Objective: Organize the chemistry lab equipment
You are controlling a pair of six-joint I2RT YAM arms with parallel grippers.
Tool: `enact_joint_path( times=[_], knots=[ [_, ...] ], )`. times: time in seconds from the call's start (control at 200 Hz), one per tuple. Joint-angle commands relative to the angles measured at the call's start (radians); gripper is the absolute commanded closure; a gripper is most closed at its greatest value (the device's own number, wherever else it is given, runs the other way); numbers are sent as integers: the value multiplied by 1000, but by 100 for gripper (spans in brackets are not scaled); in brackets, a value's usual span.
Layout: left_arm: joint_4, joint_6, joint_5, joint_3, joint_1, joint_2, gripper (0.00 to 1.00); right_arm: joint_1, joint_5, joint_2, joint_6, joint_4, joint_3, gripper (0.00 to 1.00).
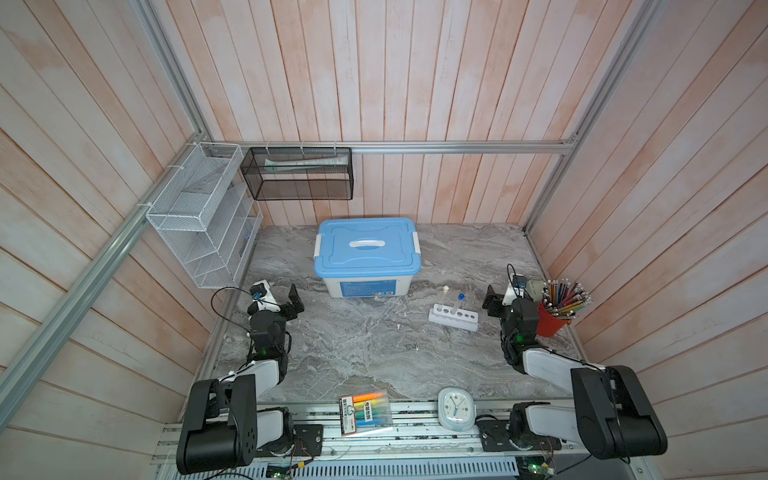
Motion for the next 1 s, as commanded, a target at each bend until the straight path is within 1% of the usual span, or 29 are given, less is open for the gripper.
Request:
enact_joint_path(
  times=[0.0, 0.08, 0.195, 0.34, 0.46, 0.59, 0.64, 0.67, 0.735, 0.855, 0.995],
  knots=[
    [115, 43, 32, -26, 2, 36, 0, -11, 11, 20, -20, 118, -26, 14],
    [137, 52, 55, -17, 2, 71, 0, -18, -9, 30, -41, 167, -47, 14],
    [106, 72, 104, 21, 2, 119, 0, -42, -32, 56, -47, 254, -76, 14],
    [105, 85, 137, 44, 1, 157, 0, -65, -64, 64, -63, 286, -85, 14],
    [142, 101, 154, 34, -9, 185, 0, -83, -69, 129, -55, 365, -92, 14],
    [240, 104, 156, 23, -23, 256, 0, -91, -96, 198, -56, 411, -81, 13],
    [205, 104, 158, 31, -24, 244, 0, -91, -94, 216, -54, 438, -87, 13],
    [182, 128, 160, 34, -24, 237, 0, -91, -94, 221, -54, 441, -89, 13],
    [200, 131, 167, 34, -24, 245, 0, -91, -100, 232, -57, 444, -86, 13],
    [180, 142, 178, 44, -27, 243, 0, -93, -109, 228, -58, 428, -83, 12],
    [172, 145, 168, 48, -31, 243, 0, -92, -117, 229, -57, 399, -66, 12]
  ],
)
